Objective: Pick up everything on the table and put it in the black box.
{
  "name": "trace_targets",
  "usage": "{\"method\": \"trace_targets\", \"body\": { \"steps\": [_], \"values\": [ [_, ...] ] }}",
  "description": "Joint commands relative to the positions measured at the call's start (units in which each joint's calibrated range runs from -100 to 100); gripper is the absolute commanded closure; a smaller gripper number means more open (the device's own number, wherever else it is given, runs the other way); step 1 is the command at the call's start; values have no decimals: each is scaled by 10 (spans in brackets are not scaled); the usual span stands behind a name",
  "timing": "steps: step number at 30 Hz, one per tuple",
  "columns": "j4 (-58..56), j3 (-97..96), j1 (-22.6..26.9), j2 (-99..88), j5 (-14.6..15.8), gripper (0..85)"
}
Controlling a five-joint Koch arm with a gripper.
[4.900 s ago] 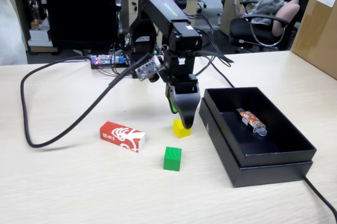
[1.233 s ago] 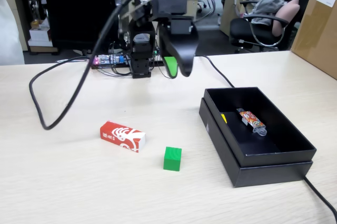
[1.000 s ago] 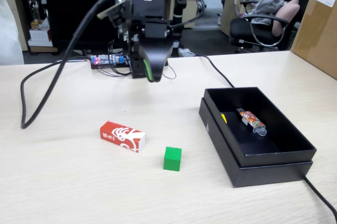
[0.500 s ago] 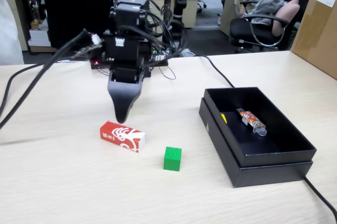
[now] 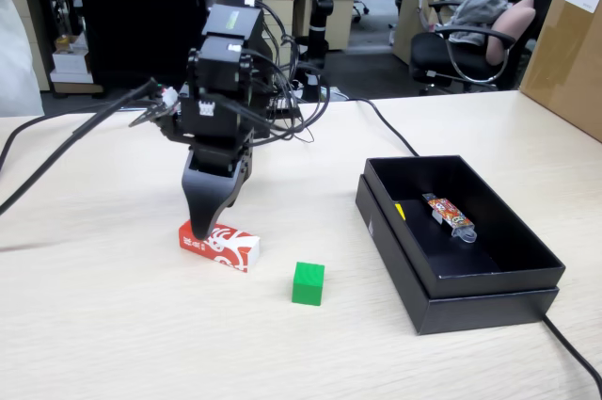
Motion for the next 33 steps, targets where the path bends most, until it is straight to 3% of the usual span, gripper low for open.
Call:
{"method": "trace_targets", "body": {
  "steps": [1,12,16,20,25,29,33],
  "values": [
    [13,21,-4,9,4,392],
    [35,18,-6,83,-2,406],
    [39,15,-6,95,-9,497],
    [46,20,-6,95,-11,644],
    [46,22,-6,93,-13,649],
    [46,33,-6,89,-13,799],
    [45,41,-5,69,-14,799]
  ]
}}
